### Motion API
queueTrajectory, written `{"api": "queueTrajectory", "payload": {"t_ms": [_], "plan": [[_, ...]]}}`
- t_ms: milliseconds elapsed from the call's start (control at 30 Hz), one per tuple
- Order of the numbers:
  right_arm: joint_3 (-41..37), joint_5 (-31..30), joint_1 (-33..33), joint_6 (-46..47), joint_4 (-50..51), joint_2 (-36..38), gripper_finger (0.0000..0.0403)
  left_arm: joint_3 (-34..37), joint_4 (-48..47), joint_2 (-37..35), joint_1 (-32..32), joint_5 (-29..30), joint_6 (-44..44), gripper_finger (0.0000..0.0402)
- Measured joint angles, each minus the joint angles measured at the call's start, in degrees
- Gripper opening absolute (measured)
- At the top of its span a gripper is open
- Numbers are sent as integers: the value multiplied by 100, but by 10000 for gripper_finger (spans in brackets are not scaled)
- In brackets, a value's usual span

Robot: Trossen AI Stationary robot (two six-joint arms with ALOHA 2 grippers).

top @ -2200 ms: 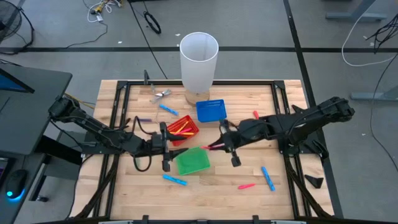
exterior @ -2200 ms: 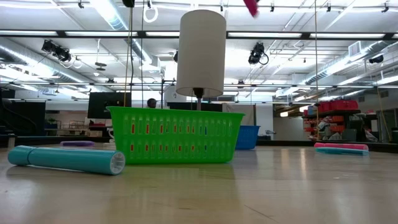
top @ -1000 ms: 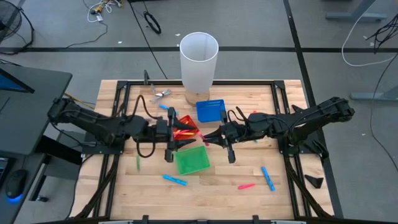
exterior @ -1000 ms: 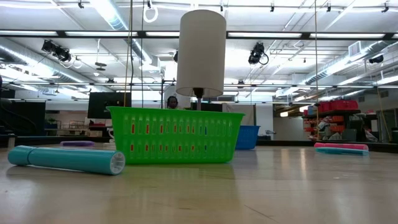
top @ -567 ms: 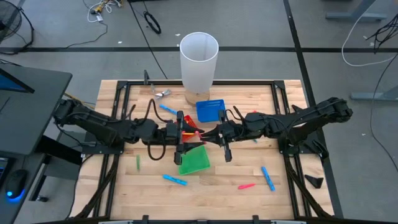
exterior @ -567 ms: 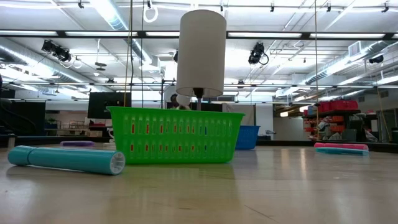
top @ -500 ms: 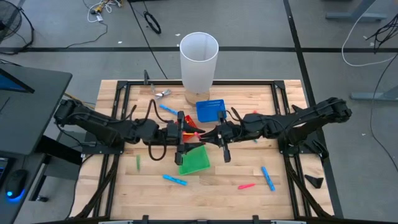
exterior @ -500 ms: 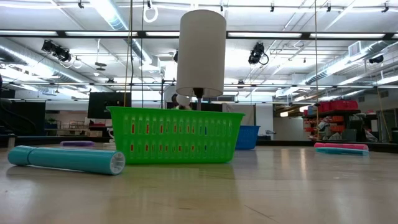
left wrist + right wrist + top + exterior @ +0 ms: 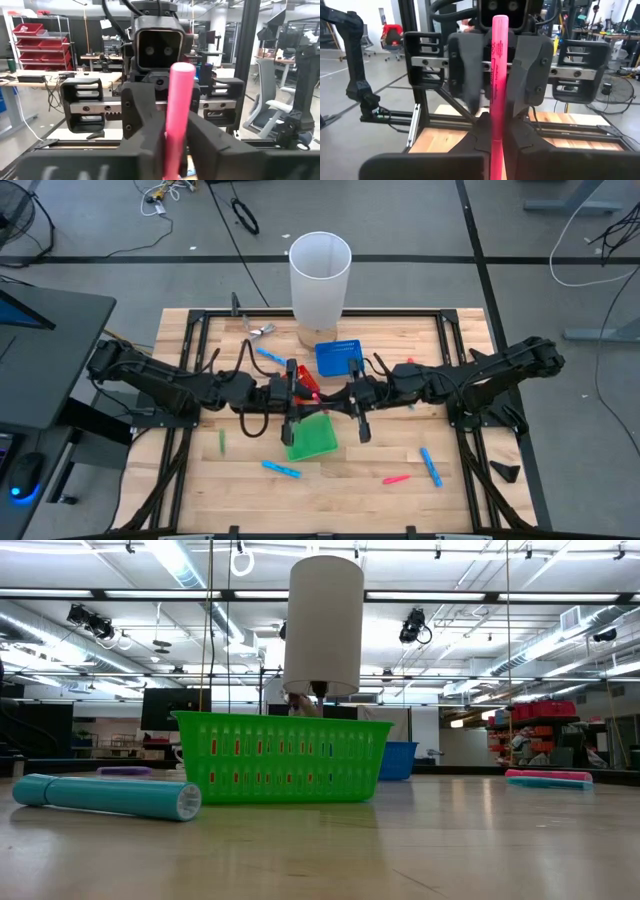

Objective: Pick & Place Markers
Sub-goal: Put the pink marker into the red bin

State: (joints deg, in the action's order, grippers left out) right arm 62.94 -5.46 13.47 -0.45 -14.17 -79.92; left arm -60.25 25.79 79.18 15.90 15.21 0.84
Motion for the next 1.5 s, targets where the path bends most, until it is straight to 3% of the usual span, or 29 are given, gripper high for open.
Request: {"api": "queueTrajectory", "payload": {"t_ms": [100, 267, 433, 833, 1033, 1300, 1500], "plan": [[0, -3, -2, 23, -1, 1, 13, 0, 0, 0, 0, 3, -17, 32], [0, -3, -2, 201, 1, 2, 22, 0, 2, 0, 0, 35, -3, 31], [0, 6, -5, 299, 116, 16, 59, 1, -36, 0, -34, 124, -4, 31], [0, 51, 22, 449, 1701, 972, 121, 2, -725, -4, -363, 170, 29, 31], [2, 47, 22, 450, 2138, 1542, 123, -6, -1879, -4, -643, 168, 675, 31], [4, 34, 22, -21, 2280, 1901, 123, -547, -4655, -4, -1146, 142, 1806, 31], [4, 34, 22, -611, 2290, 1908, 123, -745, -5884, 28, -1560, -297, 2514, 31]]}}
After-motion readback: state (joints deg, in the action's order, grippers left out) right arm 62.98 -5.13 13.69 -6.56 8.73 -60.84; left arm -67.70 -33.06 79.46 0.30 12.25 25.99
